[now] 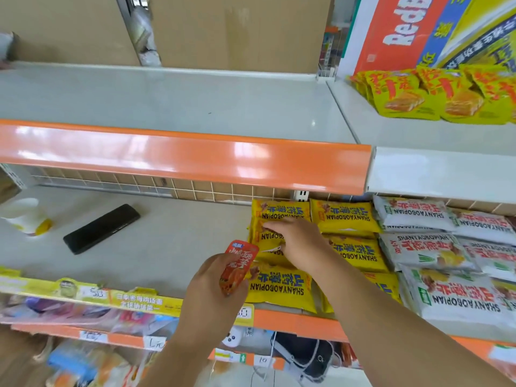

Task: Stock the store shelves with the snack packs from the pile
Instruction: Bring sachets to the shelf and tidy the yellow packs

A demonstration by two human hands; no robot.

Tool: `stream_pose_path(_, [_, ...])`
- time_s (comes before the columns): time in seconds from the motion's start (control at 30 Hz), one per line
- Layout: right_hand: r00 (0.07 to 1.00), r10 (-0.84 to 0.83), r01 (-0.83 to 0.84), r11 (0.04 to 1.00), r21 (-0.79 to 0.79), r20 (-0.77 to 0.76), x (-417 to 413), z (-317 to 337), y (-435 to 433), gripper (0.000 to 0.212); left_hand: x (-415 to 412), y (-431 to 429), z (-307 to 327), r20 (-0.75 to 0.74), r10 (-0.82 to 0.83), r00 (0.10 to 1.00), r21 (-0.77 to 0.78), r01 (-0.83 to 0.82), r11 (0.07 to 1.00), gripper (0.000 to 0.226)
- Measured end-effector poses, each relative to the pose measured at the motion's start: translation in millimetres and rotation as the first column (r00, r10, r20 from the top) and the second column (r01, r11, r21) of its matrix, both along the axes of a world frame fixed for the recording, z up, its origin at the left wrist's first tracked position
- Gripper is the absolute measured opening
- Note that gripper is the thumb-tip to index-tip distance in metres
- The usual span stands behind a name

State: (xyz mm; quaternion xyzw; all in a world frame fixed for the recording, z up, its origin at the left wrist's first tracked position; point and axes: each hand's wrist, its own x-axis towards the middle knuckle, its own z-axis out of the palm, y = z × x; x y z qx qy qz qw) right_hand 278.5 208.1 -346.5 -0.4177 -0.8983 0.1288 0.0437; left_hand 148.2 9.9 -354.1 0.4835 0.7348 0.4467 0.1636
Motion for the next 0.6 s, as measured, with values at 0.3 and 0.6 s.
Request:
stream_pose_path(0.3, [0.991, 0.034, -0.039, 0.999, 0.038, 0.132, 1.6, -6.5, -7.1, 0.07, -9.8, -1.5, -5.1, 0.014, -0.021, 1.0, -0.009, 0.021, 1.0, 0.039])
stream_pose_path(0.6, [0.971, 0.077, -0.091, 0.994, 0.052, 0.225, 9.5, -11.4, -10.9, 0.077, -6.1, -1.8, -9.7, 0.005, -0.03, 1.0, -0.025, 0.031, 0.999, 0.041])
